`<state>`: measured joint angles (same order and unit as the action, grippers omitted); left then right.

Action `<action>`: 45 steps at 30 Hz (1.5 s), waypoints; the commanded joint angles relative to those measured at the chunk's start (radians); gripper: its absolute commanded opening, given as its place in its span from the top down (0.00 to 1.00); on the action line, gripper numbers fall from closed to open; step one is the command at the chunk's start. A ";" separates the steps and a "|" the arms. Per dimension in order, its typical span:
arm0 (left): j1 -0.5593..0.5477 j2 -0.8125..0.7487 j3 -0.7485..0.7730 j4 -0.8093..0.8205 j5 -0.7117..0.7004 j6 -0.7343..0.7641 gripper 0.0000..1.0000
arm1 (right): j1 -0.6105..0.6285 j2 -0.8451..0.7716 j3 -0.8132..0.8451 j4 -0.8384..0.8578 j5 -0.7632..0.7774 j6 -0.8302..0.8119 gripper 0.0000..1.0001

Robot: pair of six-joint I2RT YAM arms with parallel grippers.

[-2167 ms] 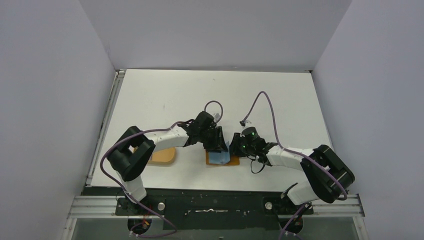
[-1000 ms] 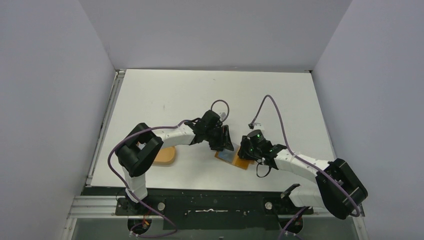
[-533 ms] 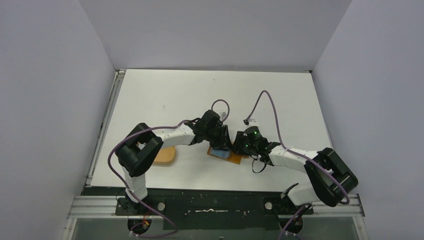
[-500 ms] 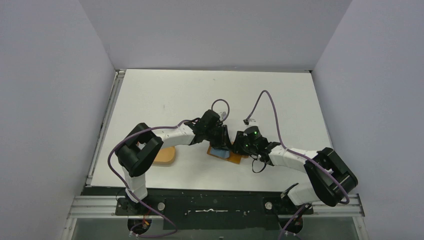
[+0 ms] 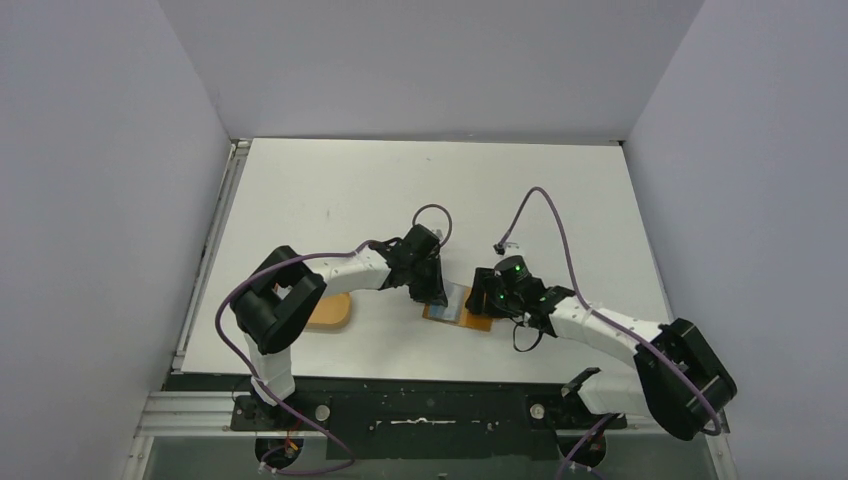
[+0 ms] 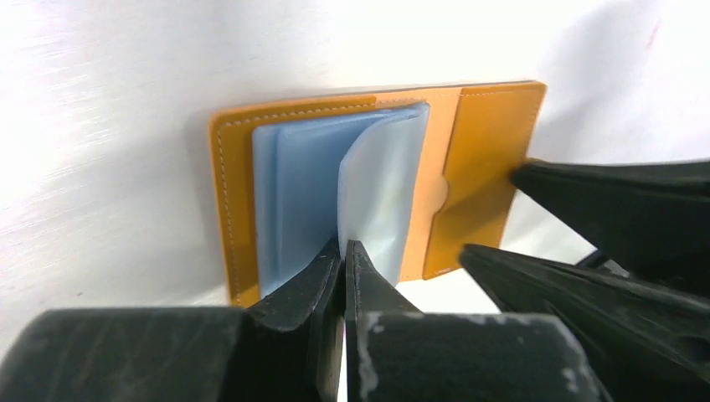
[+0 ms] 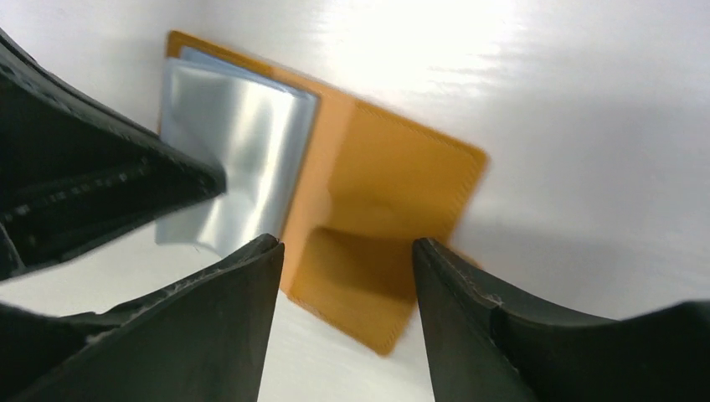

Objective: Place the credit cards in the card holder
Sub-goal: Open the card holder at the center of the board.

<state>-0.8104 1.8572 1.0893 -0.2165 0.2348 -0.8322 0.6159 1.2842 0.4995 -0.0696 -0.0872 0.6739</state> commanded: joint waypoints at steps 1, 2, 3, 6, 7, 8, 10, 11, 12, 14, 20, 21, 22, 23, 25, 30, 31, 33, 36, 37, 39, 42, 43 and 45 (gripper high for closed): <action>0.000 -0.059 0.061 -0.099 -0.111 0.014 1.00 | 0.000 -0.137 0.023 -0.207 0.070 -0.050 0.40; -0.002 -0.063 0.069 -0.114 -0.123 0.015 1.00 | 0.001 -0.168 0.028 -0.228 0.070 -0.058 0.39; -0.002 -0.071 0.077 -0.124 -0.133 0.014 1.00 | 0.001 -0.197 0.032 -0.256 0.069 -0.063 0.38; -0.006 -0.086 0.087 -0.146 -0.152 0.014 1.00 | 0.000 -0.279 0.043 -0.297 0.059 -0.075 0.36; -0.008 -0.091 0.091 -0.155 -0.159 0.010 1.00 | -0.001 -0.302 0.047 -0.306 0.058 -0.075 0.35; -0.008 -0.096 0.094 -0.168 -0.170 0.008 1.00 | -0.001 -0.321 0.053 -0.314 0.059 -0.073 0.35; -0.011 -0.110 0.100 -0.201 -0.196 0.001 1.00 | -0.001 -0.348 0.059 -0.324 0.059 -0.063 0.35; -0.012 -0.118 0.103 -0.218 -0.206 0.000 1.00 | -0.002 -0.356 0.063 -0.327 0.058 -0.061 0.35; -0.014 -0.124 0.111 -0.236 -0.215 0.000 1.00 | 0.000 -0.361 0.067 -0.325 0.050 -0.059 0.36; -0.020 -0.130 0.133 -0.270 -0.227 0.011 1.00 | 0.003 -0.358 0.068 -0.310 0.026 -0.062 0.38; -0.045 -0.074 0.265 -0.344 -0.197 0.056 0.99 | 0.038 -0.320 0.063 -0.251 -0.006 -0.085 0.40; -0.048 -0.059 0.279 -0.346 -0.184 0.059 0.95 | 0.047 -0.314 0.067 -0.245 -0.003 -0.088 0.40; -0.051 -0.050 0.291 -0.347 -0.176 0.059 0.89 | 0.054 -0.308 0.068 -0.241 0.003 -0.091 0.40; -0.053 -0.041 0.302 -0.344 -0.166 0.060 0.84 | 0.060 -0.301 0.069 -0.238 0.007 -0.092 0.40; -0.056 -0.024 0.322 -0.341 -0.147 0.064 0.75 | 0.067 -0.291 0.070 -0.229 0.010 -0.091 0.40; -0.059 0.023 0.368 -0.342 -0.117 0.082 0.71 | 0.079 -0.278 0.063 -0.209 0.018 -0.089 0.40; -0.060 0.032 0.373 -0.338 -0.109 0.084 0.71 | 0.080 -0.277 0.060 -0.207 0.019 -0.089 0.40; -0.060 0.049 0.378 -0.323 -0.092 0.082 0.71 | 0.080 -0.275 0.056 -0.201 0.024 -0.085 0.40; -0.059 0.070 0.381 -0.292 -0.071 0.077 0.71 | 0.087 -0.280 0.056 -0.187 0.035 -0.074 0.41; -0.060 0.077 0.385 -0.289 -0.067 0.074 0.71 | 0.095 -0.284 0.059 -0.182 0.042 -0.071 0.42; -0.058 0.091 0.398 -0.283 -0.058 0.073 0.71 | 0.112 -0.290 0.064 -0.171 0.048 -0.068 0.46; -0.055 0.103 0.415 -0.279 -0.054 0.071 0.71 | 0.141 -0.273 0.080 -0.158 0.059 -0.060 0.54; -0.054 0.102 0.417 -0.276 -0.054 0.070 0.71 | 0.147 -0.263 0.088 -0.154 0.061 -0.058 0.58; -0.050 0.098 0.417 -0.271 -0.053 0.070 0.71 | 0.159 -0.243 0.098 -0.133 0.060 -0.054 0.63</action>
<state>-0.8677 1.9656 1.4517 -0.5358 0.1585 -0.7704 0.7509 1.0157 0.5373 -0.2886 -0.0578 0.6079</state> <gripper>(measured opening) 0.293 0.406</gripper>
